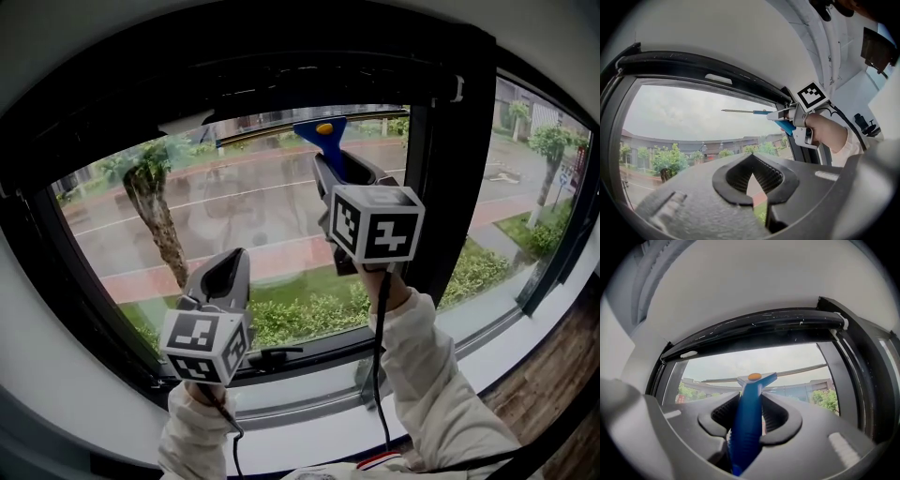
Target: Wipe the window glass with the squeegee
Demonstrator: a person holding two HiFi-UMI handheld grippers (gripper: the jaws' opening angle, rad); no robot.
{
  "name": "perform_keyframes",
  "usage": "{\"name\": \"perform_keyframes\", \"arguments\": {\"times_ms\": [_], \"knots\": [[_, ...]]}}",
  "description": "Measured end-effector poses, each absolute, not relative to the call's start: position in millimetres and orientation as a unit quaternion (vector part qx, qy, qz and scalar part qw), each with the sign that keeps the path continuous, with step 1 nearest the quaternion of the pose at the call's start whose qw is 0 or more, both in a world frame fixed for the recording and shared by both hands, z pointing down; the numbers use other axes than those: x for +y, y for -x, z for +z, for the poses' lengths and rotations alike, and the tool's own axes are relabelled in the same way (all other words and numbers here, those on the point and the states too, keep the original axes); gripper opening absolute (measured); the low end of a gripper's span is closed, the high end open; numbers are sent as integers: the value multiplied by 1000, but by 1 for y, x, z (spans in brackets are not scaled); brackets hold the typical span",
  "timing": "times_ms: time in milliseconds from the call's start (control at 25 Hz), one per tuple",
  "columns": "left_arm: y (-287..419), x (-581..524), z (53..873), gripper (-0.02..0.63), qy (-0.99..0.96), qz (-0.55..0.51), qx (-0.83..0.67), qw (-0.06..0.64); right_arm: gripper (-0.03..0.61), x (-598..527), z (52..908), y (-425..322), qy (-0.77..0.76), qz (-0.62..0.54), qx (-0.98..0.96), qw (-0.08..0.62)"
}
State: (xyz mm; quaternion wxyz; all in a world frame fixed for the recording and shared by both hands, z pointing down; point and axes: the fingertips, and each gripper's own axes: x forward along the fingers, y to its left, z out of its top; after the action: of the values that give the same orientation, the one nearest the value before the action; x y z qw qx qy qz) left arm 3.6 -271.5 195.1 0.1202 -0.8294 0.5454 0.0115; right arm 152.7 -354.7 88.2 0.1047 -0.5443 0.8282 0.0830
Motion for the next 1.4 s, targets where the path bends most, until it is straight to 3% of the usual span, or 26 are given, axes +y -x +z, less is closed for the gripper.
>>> {"name": "perform_keyframes", "arguments": {"times_ms": [1400], "knots": [[-5, -264, 267, 0, 832, -30, 551, 59, 146, -346, 224, -152, 544, 22, 837, 58]]}}
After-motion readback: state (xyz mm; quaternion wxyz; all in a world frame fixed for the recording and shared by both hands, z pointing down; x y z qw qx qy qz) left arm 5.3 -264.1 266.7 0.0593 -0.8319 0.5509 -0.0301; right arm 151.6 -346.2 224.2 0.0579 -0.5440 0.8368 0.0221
